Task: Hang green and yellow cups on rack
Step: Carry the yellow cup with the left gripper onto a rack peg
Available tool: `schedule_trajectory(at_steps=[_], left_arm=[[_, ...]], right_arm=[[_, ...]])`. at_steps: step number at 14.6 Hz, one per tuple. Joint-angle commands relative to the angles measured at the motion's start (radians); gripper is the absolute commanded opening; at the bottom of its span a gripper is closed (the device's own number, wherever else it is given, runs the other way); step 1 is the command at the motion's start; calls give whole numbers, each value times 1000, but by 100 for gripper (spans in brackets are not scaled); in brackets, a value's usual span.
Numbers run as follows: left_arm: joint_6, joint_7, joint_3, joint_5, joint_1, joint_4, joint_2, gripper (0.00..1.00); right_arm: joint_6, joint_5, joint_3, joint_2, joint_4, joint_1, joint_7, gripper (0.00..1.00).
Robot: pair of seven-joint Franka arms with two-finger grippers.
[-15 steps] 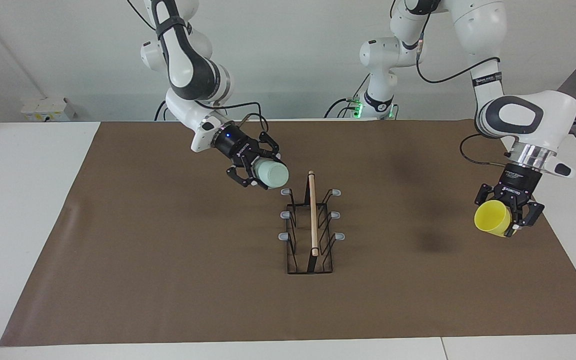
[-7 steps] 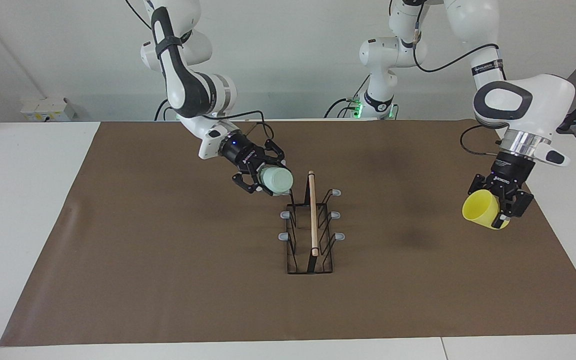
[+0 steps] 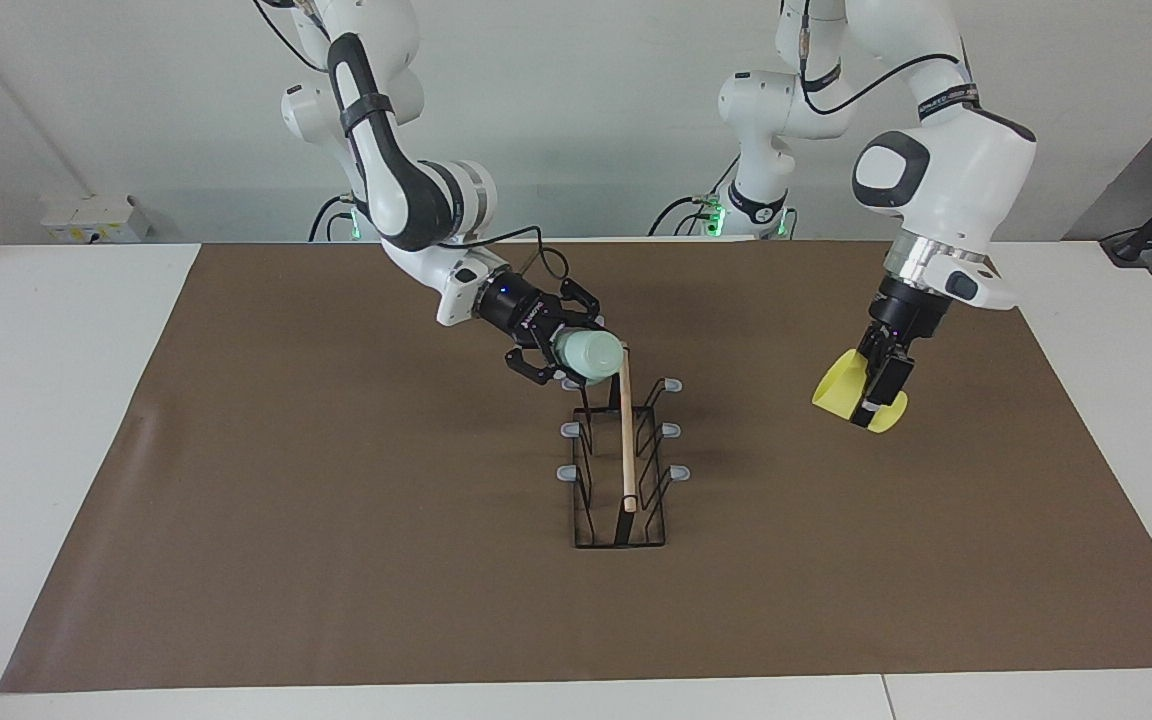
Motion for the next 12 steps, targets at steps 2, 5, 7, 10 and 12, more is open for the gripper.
schedule_trajectory(at_steps=[2,5,7,10,12], left_arm=[[33,-126,15,221,-85,-30,-20,0],[30,-297,15,469,-152,-30,-19,0],[21,-457,13,649,-198,-30,-16,0],[-37,-610,13,852,-257,-32,-16,0],[-115,-736,12,1013,-307,-38,-14,0]], right_arm=[[-10,25,1,13,-17,-12,-114,0],[-7,22,1,18,-17,-10,-169,0],[-5,22,1,18,-25,-9,-197,0],[7,18,1,19,-25,-7,-219,0],[18,16,0,19,-28,-6,-220,0]])
